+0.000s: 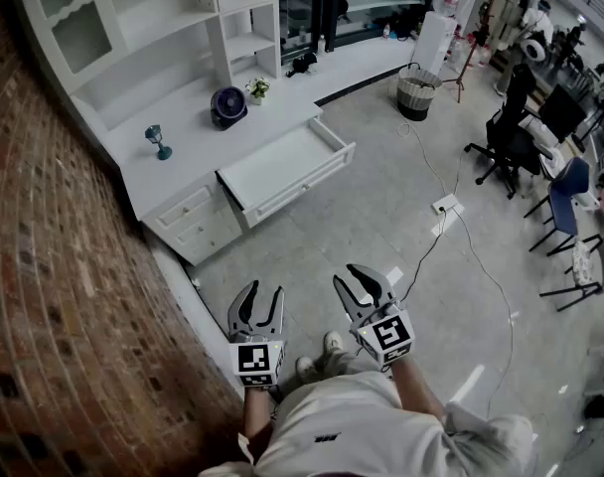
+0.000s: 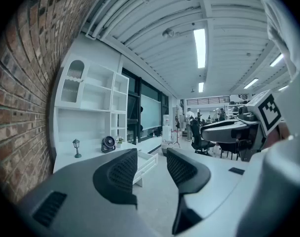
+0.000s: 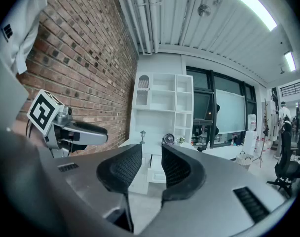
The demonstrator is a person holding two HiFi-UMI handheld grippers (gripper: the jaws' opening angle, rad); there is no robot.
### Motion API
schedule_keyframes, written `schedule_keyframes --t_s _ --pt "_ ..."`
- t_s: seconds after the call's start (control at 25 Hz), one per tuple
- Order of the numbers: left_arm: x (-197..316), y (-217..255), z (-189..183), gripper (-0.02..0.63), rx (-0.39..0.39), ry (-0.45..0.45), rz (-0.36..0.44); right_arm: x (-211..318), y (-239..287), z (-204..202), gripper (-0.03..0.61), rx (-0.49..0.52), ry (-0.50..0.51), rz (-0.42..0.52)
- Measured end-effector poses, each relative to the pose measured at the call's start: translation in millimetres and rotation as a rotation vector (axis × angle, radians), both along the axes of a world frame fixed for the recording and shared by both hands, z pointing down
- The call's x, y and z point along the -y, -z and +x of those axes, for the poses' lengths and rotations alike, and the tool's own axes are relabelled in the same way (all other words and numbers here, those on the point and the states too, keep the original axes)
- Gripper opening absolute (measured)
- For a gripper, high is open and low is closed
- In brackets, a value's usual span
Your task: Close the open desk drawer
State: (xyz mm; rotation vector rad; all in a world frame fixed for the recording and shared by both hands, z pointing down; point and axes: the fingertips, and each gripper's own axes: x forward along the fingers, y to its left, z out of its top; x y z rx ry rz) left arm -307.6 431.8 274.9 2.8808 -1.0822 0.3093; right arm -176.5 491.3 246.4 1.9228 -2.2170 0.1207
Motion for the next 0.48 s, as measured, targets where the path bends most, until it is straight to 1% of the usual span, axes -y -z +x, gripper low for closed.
schedule_keyframes --t_s 0.08,0.16,0.28,0.4,0.48 --pt "-3.9 2.4 -0.4 0.199 -0.023 -0.017 0.008 -1.3 -3.6 -3.9 0.112 -0.020 0.001 0.014" --pt "-6.8 1.6 -1.8 0.199 -0.029 -0.024 0.015 -3.1 -4.9 -6.2 0.112 -0.023 -0.012 0.008" --pt "-9.3 -1.9 -1.5 0.199 -0.028 -0.030 0.009 -3.5 -3.8 -5.6 0.112 -0.005 -0.040 -0.004" --pt "-6.7 -9.3 -0.1 0.199 -0.026 -0.034 -0.004 0.9 -8.9 -7.0 0.114 0.024 -0.045 -0.010" --pt "-4.7 -12.0 3.1 0.199 -0.025 -0.038 -0.013 4.9 -14.8 -4.8 0.134 0.038 -0.048 -0.019"
